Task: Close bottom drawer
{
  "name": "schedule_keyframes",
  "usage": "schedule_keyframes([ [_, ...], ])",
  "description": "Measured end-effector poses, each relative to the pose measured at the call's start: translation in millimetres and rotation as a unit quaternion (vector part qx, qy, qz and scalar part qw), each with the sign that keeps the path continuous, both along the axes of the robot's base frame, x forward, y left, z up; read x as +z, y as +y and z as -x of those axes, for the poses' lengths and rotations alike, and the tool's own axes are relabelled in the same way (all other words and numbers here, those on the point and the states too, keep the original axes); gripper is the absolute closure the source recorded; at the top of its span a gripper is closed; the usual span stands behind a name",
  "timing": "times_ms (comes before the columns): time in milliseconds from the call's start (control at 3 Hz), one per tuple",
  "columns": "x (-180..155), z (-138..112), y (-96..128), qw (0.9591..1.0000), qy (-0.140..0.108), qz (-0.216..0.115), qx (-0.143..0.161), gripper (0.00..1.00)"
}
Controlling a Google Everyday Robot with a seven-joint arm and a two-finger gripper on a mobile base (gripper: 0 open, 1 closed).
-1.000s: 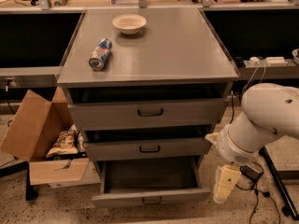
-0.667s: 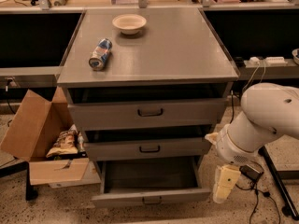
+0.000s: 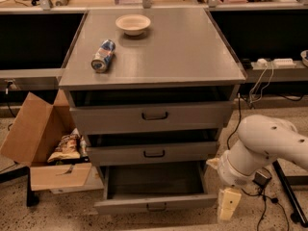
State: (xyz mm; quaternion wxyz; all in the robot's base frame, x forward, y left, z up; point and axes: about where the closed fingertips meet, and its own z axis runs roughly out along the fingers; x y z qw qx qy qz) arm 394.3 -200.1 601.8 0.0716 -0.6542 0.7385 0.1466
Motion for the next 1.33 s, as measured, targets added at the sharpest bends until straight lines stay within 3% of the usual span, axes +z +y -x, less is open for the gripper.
schedule_keyframes([
  [333,-61.8,9.3,6.3,0.9989,0.018,-0.040,0.018,0.00],
  [667,-61.8,9.4,6.3,0.9989,0.018,-0.040,0.018,0.00],
  [1000,-94.7,-1.0,-1.4,0.9974,-0.002,-0.065,0.033,0.00],
  [1333,-147.3,-8.1,-5.0,0.9929,-0.011,-0.097,0.068,0.00],
])
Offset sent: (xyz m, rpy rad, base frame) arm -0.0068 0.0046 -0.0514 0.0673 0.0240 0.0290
